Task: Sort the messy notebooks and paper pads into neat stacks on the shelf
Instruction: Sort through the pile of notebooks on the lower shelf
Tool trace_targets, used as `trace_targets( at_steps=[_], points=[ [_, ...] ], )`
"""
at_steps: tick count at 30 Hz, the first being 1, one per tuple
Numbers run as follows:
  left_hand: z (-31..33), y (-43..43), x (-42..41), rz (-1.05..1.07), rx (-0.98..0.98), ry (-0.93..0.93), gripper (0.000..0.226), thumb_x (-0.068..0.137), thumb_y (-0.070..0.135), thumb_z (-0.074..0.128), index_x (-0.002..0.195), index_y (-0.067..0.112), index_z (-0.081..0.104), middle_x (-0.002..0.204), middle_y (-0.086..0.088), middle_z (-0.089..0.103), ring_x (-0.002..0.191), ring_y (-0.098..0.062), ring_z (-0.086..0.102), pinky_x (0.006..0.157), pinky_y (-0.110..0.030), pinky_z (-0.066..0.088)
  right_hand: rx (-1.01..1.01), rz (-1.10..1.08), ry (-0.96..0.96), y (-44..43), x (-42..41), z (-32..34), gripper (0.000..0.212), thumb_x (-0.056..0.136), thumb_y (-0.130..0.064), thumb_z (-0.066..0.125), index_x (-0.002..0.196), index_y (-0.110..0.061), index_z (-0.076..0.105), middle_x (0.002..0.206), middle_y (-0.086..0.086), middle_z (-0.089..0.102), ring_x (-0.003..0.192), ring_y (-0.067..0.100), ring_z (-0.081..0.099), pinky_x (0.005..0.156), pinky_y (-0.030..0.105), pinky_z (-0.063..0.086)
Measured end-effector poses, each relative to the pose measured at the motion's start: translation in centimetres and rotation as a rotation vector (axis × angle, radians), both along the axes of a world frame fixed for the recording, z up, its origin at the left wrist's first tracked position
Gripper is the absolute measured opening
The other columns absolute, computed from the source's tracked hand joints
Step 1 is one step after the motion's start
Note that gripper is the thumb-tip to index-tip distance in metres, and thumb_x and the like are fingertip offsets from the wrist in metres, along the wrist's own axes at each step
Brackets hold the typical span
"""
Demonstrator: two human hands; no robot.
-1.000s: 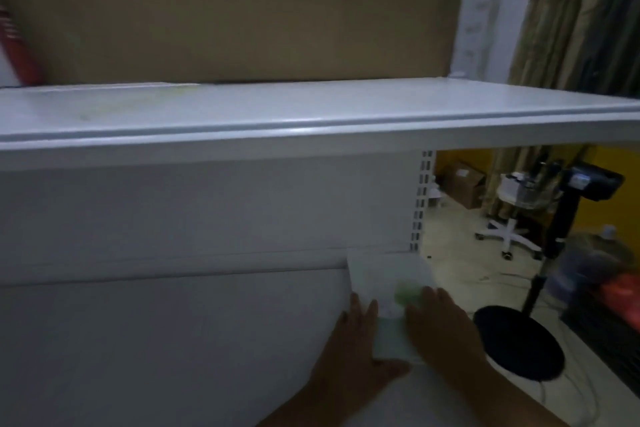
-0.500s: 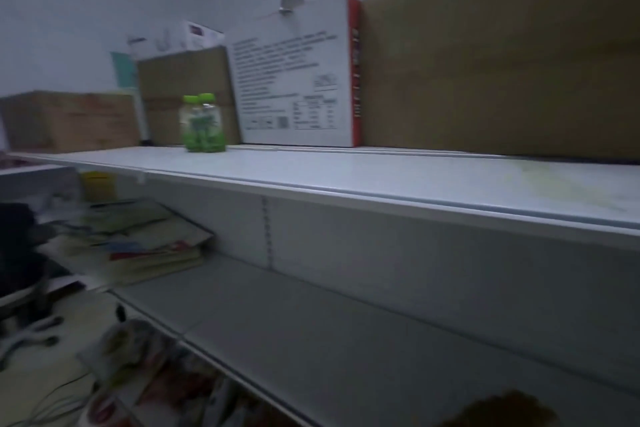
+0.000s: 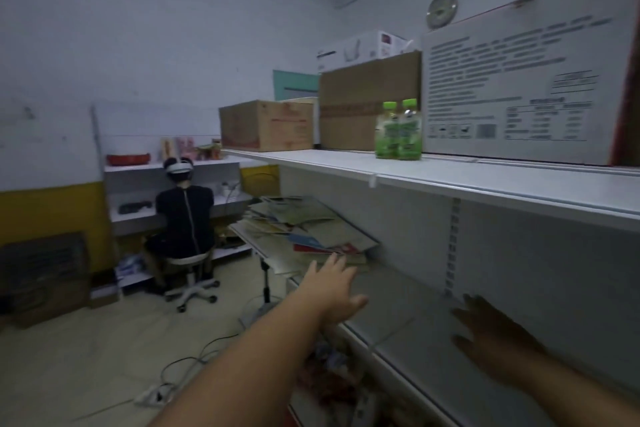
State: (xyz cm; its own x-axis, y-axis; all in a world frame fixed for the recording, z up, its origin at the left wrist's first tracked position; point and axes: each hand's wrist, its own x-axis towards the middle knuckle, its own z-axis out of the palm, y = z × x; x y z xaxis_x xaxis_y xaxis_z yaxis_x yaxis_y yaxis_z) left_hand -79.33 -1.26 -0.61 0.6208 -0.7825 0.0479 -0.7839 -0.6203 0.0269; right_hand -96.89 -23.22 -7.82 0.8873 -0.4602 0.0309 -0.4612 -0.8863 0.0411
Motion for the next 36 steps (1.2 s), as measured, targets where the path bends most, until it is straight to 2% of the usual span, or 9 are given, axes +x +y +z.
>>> trace_targets(
  at_steps=[2,5,14,20,24,28,31,34,36],
  points=[
    [0.5,3.2,3.1,0.056,0.009,-0.027,0.068,0.095,0.055,0.033,0.152,0.021,0.016,0.161,-0.002,0.003,0.148,-0.019,-0.004,0.119,-0.049,0.000,-0.031,0.138,-0.080,4.8,5.8,2.0,0.059,0.097,-0.046,0.035,0.150,-0.028,0.014,0.160,0.006,-0.002,0.147,0.022,0.001,0.119,0.032,0.009],
    [0.7,6.4,6.8,0.129,0.003,-0.033,0.067,0.096,0.056,0.031,0.151,0.022,0.015,0.161,-0.001,0.004,0.148,-0.017,-0.003,0.119,-0.049,-0.001,0.029,0.197,-0.053,8.1,11.6,2.1,0.065,0.095,-0.041,0.041,0.151,-0.027,0.010,0.159,0.007,-0.003,0.147,0.026,0.001,0.119,0.039,0.010],
    [-1.8,9.1,17.9,0.224,0.057,0.012,0.065,0.096,0.056,0.029,0.152,0.024,0.016,0.161,-0.003,0.001,0.148,-0.020,-0.006,0.117,-0.046,-0.003,0.115,0.354,-0.062,10.9,25.7,2.5,0.069,0.095,-0.037,0.046,0.151,-0.028,0.006,0.159,0.006,-0.006,0.146,0.027,0.003,0.117,0.040,0.021],
    [-1.3,7.8,27.2,0.216,0.099,-0.072,0.061,0.096,0.053,0.031,0.150,0.024,0.022,0.160,-0.003,0.010,0.148,-0.019,0.001,0.120,-0.045,0.002,0.116,0.427,-0.124,9.9,36.4,2.1,0.064,0.091,-0.034,0.049,0.147,-0.025,0.019,0.154,0.008,0.019,0.141,0.029,0.018,0.113,0.039,0.026],
    [1.1,7.7,33.2,0.220,0.008,-0.167,0.057,0.097,0.049,0.035,0.148,0.026,0.027,0.158,0.000,0.018,0.147,-0.018,0.009,0.119,-0.040,0.005,0.077,0.478,-0.253,9.0,43.4,3.1,0.058,0.089,-0.033,0.047,0.143,-0.023,0.029,0.150,0.006,0.025,0.136,0.027,0.024,0.111,0.035,0.026],
    [1.6,8.1,38.3,0.256,0.067,-0.104,0.062,0.096,0.055,0.031,0.151,0.029,0.016,0.160,0.000,0.007,0.148,-0.017,-0.002,0.119,-0.042,-0.001,0.115,0.501,-0.249,8.6,47.8,2.7,0.068,0.091,-0.041,0.046,0.150,-0.026,0.014,0.158,0.002,0.009,0.145,0.025,0.009,0.118,0.038,0.017],
    [1.7,7.6,42.4,0.242,0.066,-0.082,0.063,0.096,0.056,0.030,0.151,0.030,0.014,0.160,0.001,0.005,0.148,-0.017,-0.004,0.119,-0.042,-0.001,0.103,0.521,-0.251,7.6,50.1,2.0,0.066,0.092,-0.041,0.045,0.150,-0.025,0.016,0.158,0.001,0.011,0.145,0.022,0.008,0.117,0.035,0.016],
    [1.4,6.4,46.0,0.182,0.042,-0.084,0.064,0.096,0.057,0.030,0.151,0.030,0.014,0.161,0.001,0.004,0.148,-0.016,-0.005,0.119,-0.043,-0.001,0.061,0.489,-0.231,6.1,52.3,1.4,0.063,0.089,-0.048,0.030,0.147,-0.023,0.027,0.155,0.004,0.021,0.145,0.022,0.013,0.118,0.036,0.016],
    [1.2,5.3,48.4,0.125,0.029,-0.080,0.064,0.096,0.056,0.030,0.152,0.029,0.014,0.161,0.001,0.004,0.148,-0.016,-0.005,0.119,-0.043,0.000,0.047,0.438,-0.210,4.9,53.9,1.1,0.075,0.082,-0.056,0.013,0.145,-0.019,0.033,0.154,0.007,0.026,0.144,0.023,0.016,0.119,0.039,0.014]
  ],
)
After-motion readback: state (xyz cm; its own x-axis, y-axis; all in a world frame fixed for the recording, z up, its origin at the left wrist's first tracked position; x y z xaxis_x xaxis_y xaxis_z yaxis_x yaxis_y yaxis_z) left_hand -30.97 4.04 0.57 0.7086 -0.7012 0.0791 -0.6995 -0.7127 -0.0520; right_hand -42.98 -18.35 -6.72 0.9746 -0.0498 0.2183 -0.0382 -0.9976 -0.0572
